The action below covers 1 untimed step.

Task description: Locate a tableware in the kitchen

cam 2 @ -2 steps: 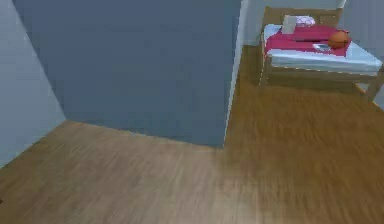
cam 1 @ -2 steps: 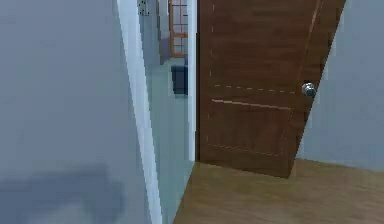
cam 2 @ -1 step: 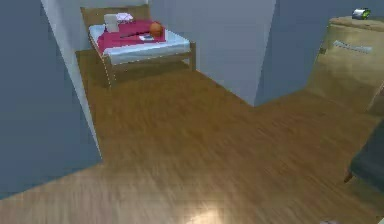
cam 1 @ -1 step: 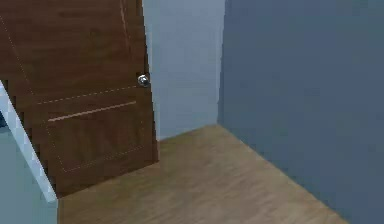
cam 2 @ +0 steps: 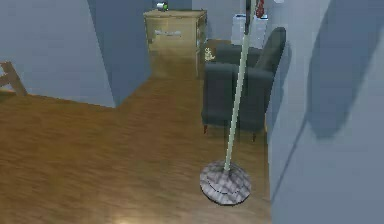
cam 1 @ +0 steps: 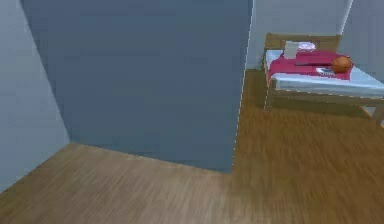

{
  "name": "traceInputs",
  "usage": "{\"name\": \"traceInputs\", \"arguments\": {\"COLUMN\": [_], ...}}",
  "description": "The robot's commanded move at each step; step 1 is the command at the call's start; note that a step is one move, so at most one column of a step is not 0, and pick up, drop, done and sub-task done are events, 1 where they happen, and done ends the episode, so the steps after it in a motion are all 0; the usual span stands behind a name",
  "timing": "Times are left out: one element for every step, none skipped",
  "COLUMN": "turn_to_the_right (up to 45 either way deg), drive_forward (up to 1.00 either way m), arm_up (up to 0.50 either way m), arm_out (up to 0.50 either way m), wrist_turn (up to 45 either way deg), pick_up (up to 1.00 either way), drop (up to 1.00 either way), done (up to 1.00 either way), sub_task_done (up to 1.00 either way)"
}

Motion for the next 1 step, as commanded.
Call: {"name": "traceInputs", "arguments": {"turn_to_the_right": [15.0], "drive_forward": [0.00], "arm_up": [0.00], "arm_out": [0.00], "wrist_turn": [0.0], "pick_up": [0.00], "drop": [0.00], "done": [0.00], "sub_task_done": [0.00]}}
